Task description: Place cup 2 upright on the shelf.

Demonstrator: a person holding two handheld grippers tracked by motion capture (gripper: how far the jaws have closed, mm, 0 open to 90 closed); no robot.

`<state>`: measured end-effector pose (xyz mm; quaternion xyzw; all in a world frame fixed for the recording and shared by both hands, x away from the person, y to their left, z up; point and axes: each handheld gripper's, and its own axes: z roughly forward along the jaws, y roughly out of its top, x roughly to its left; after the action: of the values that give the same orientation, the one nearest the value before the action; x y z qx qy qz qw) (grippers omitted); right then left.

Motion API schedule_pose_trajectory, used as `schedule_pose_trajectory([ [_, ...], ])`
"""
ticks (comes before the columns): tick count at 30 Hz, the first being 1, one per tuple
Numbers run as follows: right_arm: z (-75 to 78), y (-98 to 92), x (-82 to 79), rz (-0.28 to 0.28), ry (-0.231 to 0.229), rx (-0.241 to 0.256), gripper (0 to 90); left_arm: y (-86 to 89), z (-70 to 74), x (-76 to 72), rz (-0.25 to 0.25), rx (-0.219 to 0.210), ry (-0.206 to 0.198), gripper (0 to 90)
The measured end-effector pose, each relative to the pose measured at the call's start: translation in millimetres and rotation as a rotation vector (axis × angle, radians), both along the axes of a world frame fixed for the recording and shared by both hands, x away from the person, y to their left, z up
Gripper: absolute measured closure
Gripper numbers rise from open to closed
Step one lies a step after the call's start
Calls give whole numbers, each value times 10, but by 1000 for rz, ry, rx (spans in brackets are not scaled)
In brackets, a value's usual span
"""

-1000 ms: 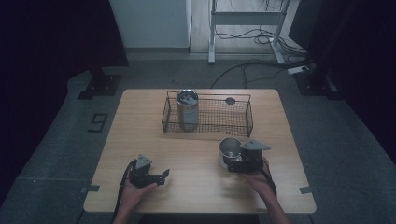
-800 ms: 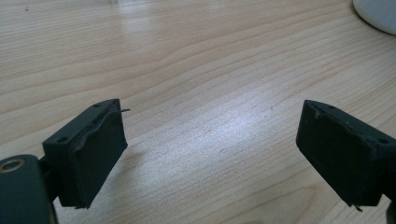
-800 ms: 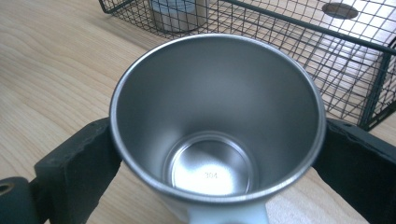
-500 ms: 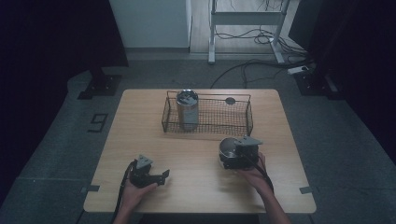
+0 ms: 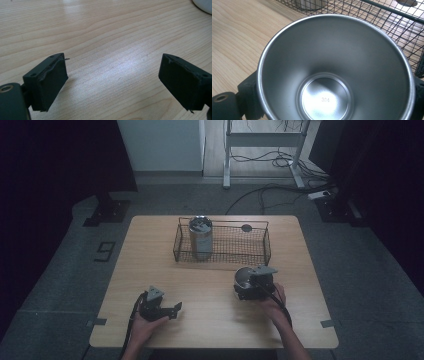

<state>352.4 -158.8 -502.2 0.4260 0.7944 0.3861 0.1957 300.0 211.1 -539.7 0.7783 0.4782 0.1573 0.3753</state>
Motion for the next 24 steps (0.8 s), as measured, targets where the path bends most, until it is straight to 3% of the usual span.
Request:
schedule_pose_trajectory([
  [8,9,8,-20,19,0,-6,70,-5,-7,1,0,1,2,83],
  [13,59,-45,-31,18,-3,29,71,-23,-17,0,-9,9,5,83],
  [24,216,-105,-36,13,-3,52,70,-57,-10,-29,-18,16,-8,84],
])
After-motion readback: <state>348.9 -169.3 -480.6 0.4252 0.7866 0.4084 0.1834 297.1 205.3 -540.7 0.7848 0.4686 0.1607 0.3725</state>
